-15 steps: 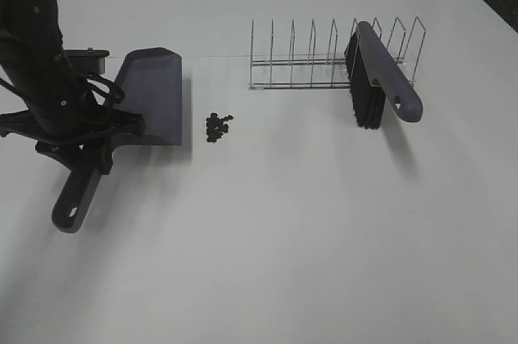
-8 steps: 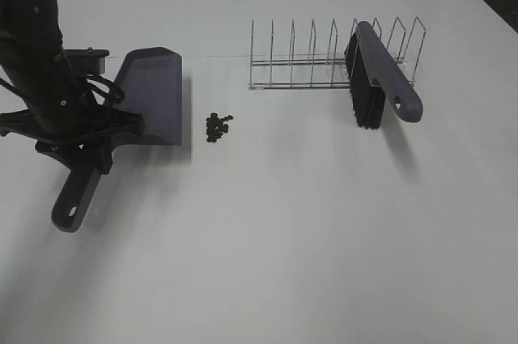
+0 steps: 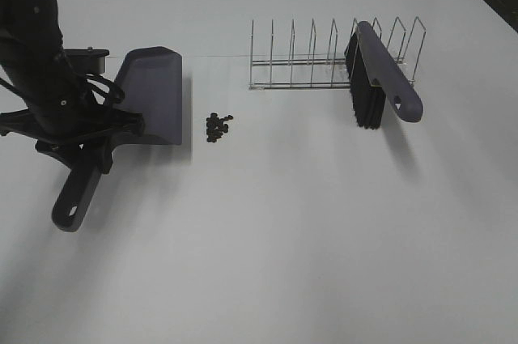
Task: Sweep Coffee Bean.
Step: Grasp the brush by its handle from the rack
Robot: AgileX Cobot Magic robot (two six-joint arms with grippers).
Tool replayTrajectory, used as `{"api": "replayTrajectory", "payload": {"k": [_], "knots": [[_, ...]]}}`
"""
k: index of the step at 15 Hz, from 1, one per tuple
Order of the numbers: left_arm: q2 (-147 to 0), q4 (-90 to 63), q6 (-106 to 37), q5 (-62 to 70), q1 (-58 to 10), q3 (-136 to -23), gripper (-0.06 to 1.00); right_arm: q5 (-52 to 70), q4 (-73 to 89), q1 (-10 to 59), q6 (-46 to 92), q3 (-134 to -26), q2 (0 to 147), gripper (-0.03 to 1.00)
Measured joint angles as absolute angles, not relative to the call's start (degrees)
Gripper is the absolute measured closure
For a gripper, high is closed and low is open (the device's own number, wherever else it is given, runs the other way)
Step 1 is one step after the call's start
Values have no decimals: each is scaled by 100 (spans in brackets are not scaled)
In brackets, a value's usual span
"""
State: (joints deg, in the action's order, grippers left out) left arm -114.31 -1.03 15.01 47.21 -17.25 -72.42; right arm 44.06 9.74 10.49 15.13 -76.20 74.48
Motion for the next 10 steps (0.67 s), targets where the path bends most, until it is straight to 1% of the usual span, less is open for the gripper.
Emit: {"api": "replayTrajectory", "payload": {"k": [4,5,10], "knots": [[-11431,-103,1501,4681,-1725,-7242,60,5546,751,1066,665,-9454,9219,36],[-11431,-103,1501,4658,-1725,-7242,60,5684,722,1066,607,-9689,9431,36],[-11431,-103,1490,4469,-1725,-7242,60,6875,470,1066,0,-11711,11259,36]]}}
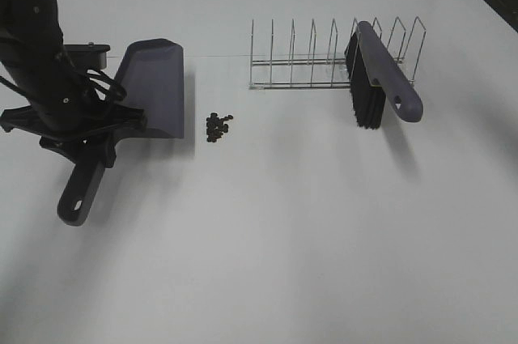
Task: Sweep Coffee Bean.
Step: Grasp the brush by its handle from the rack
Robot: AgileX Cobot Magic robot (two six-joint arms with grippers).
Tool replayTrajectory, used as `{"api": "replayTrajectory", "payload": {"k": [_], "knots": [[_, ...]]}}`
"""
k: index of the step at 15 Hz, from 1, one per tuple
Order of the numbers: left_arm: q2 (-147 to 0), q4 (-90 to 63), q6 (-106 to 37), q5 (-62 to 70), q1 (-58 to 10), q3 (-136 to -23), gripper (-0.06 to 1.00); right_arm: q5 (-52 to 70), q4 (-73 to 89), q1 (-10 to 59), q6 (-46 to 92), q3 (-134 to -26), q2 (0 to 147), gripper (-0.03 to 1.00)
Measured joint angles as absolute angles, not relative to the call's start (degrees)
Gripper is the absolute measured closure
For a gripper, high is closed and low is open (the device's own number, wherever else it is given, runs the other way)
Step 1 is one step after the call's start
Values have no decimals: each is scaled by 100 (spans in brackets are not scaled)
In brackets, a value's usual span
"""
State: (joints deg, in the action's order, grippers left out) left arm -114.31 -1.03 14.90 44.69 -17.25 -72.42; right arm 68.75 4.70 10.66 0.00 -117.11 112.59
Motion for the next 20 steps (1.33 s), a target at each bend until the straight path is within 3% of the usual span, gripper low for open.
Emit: {"api": "replayTrajectory", "payload": {"k": [4,20], "knots": [[-11431,-97,1415,4429,-1725,-7242,60,6967,264,1066,-126,-13092,12863,36],[-11431,-97,1369,4423,-1725,-7242,60,6973,-40,997,-424,-13155,14461,36]]}}
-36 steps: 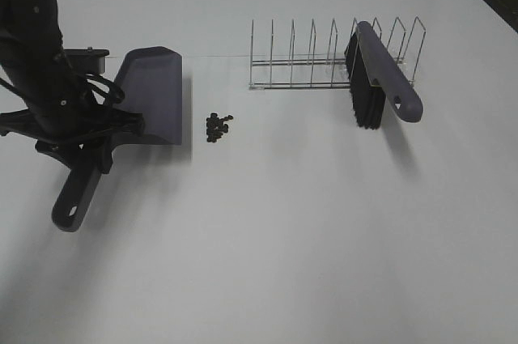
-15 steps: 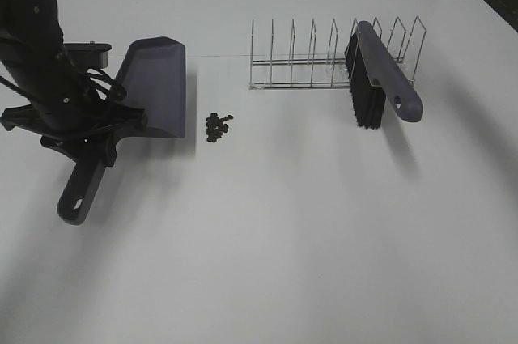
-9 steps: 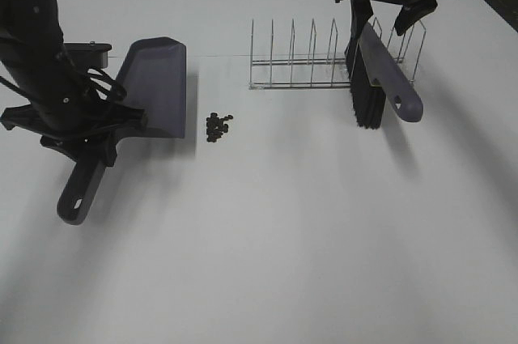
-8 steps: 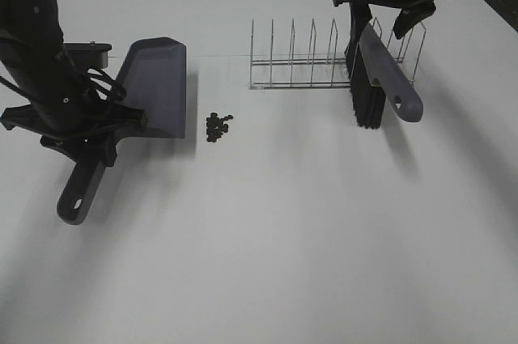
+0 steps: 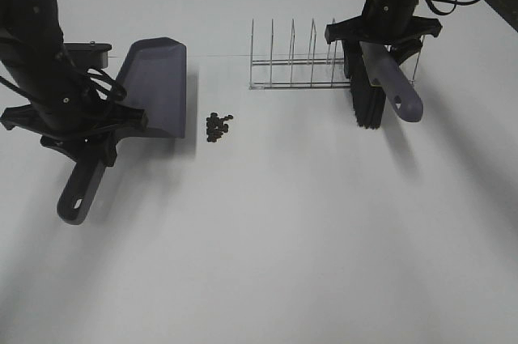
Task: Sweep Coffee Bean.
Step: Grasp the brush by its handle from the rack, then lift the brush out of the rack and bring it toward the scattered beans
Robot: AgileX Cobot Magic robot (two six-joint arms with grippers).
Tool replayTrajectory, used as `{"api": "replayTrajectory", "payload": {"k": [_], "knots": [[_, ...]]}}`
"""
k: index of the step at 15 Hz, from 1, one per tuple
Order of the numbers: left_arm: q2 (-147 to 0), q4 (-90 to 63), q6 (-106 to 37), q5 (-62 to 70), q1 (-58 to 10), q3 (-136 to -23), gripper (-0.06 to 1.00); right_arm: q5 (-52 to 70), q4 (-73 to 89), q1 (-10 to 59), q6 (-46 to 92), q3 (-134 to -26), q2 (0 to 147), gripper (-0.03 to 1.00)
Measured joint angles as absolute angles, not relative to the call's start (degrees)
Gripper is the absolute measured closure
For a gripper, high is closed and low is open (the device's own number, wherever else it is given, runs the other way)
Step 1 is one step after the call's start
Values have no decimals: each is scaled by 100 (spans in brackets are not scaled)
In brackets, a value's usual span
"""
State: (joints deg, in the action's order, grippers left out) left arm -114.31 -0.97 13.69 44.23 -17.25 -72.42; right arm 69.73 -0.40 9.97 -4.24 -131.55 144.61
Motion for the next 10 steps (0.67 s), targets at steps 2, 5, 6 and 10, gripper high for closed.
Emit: {"api": "replayTrajectory", "payload": {"k": [2,5,6,10], "knots": [[-11431,-97,1369,4423,-1725,-7242,60,6979,-40,888,-424,-13155,14588,37],[-11431,-97,1369,4423,-1725,-7242,60,6979,-46,831,-424,-13155,14610,41],[-11431,-97,1358,4423,-1725,-7242,60,6979,34,831,-413,-13155,14610,42],[-11431,-97,1346,4423,-1725,-7242,60,6979,34,842,-367,-13172,14610,64]]}}
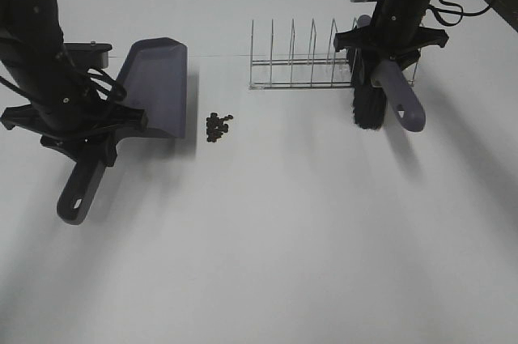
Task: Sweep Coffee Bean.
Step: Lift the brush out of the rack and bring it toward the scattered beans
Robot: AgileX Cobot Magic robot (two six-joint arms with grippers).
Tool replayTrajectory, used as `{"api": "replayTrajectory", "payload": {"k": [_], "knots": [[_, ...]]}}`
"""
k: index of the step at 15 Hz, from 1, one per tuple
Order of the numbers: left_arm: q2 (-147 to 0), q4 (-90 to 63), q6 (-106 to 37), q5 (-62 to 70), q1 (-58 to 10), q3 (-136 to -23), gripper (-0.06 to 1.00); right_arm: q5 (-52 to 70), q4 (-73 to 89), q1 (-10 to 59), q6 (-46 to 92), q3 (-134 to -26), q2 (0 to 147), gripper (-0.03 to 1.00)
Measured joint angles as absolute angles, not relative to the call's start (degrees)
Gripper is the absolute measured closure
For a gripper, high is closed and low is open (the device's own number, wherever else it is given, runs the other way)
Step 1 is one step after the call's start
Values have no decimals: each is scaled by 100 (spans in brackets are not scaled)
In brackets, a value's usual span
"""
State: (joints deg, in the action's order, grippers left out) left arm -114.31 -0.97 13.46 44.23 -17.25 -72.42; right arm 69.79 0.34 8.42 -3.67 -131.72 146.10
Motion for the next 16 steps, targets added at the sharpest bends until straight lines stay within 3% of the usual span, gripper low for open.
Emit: {"api": "replayTrajectory", "payload": {"k": [9,16], "knots": [[-11431,-97,1306,4423,-1725,-7242,60,7059,0,842,-378,-13642,14502,67],[-11431,-97,1306,4423,-1725,-7242,60,7065,103,848,-430,-13510,13522,67]]}}
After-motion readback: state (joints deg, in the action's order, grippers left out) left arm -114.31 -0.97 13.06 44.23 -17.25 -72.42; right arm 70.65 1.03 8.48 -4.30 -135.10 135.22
